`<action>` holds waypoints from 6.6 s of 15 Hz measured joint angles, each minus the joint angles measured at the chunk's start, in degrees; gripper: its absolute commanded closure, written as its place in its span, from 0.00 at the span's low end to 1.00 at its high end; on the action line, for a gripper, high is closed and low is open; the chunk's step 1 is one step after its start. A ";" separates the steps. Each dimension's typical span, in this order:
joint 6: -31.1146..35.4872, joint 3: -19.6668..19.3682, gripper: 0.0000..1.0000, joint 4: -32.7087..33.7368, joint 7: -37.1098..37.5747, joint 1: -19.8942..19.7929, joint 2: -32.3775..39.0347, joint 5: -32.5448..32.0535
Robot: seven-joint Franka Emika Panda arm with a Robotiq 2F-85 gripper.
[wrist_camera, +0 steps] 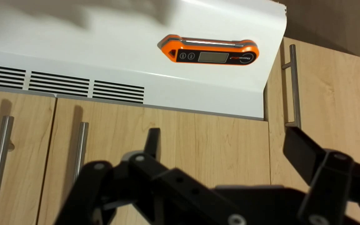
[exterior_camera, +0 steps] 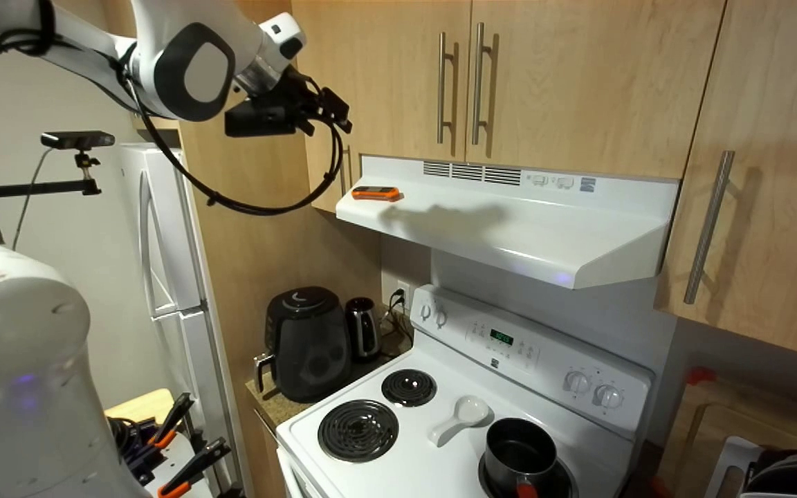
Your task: Open the left cabinet door
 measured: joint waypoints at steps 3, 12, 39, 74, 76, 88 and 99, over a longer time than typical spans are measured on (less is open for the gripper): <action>0.00 0.00 0.00 0.00 0.00 0.00 0.00 0.00; 0.00 0.00 0.00 0.00 0.00 0.00 0.00 0.00; -4.94 -23.15 0.00 8.44 -2.66 12.18 7.05 9.50; 1.52 -27.38 0.00 19.56 -11.82 10.62 16.58 -10.71; 1.77 -28.07 0.00 20.38 -12.03 10.62 16.64 -10.77; 7.74 -34.50 0.00 22.07 -12.28 18.46 18.46 -10.37; 12.37 -42.90 0.00 22.98 -12.20 30.93 20.38 -10.15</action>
